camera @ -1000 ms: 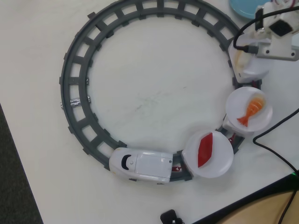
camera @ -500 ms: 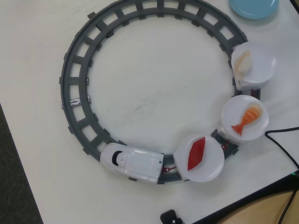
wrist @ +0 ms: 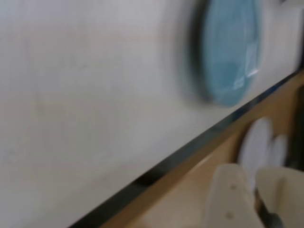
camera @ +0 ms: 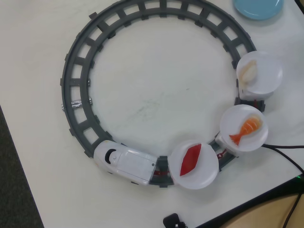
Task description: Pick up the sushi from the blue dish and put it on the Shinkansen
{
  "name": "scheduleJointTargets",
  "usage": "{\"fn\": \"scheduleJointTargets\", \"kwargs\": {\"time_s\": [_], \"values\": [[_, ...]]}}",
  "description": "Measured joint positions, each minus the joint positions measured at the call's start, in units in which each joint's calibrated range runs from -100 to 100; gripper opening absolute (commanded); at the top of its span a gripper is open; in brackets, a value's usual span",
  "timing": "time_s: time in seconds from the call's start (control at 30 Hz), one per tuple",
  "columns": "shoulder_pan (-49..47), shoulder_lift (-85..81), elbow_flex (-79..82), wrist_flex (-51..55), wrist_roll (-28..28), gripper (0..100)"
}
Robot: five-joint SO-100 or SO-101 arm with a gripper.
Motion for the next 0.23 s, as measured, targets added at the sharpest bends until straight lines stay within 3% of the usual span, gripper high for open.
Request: {"fn": "scheduleJointTargets", "kwargs": {"time_s": [0.23], "values": [[8.59, -0.59, 13.42, -5.69, 0.37, 3]]}}
